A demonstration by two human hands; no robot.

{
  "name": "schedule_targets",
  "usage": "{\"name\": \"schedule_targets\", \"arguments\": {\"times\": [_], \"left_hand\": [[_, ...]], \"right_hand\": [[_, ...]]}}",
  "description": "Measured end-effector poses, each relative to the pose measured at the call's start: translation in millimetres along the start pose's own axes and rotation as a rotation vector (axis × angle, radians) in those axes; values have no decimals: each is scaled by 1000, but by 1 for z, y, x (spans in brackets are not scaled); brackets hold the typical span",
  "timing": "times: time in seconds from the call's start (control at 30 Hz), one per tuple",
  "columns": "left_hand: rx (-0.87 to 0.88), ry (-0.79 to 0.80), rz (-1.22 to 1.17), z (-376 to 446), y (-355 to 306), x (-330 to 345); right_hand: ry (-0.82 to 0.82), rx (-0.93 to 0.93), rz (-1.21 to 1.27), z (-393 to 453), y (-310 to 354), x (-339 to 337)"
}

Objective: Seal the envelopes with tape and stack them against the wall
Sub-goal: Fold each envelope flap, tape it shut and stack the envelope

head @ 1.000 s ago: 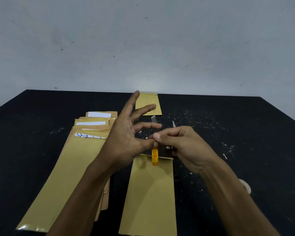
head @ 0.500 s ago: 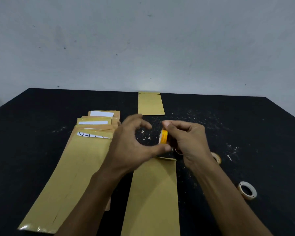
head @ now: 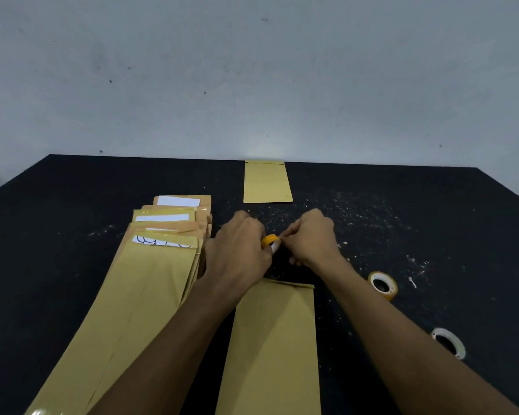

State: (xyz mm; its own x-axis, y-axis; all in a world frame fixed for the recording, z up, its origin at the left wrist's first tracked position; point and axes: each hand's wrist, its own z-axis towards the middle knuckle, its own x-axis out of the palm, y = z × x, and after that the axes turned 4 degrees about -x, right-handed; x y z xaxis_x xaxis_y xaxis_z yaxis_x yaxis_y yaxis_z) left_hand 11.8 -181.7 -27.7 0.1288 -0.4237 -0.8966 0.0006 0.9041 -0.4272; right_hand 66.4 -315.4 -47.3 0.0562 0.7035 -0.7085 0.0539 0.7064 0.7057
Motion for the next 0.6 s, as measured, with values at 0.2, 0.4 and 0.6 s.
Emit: {"name": "schedule_targets", "arguments": {"times": [0.2, 0.4, 0.6], "left_hand": [[26, 29, 42, 4, 6, 6], [72, 37, -28, 2, 12, -1], [-24, 30, -1216, -16, 17, -34]], "right_hand": [[-46, -45, -71, 7, -8, 9], [-54, -62, -45, 6, -11, 9], [-76, -155, 395, -40, 13, -25]]}}
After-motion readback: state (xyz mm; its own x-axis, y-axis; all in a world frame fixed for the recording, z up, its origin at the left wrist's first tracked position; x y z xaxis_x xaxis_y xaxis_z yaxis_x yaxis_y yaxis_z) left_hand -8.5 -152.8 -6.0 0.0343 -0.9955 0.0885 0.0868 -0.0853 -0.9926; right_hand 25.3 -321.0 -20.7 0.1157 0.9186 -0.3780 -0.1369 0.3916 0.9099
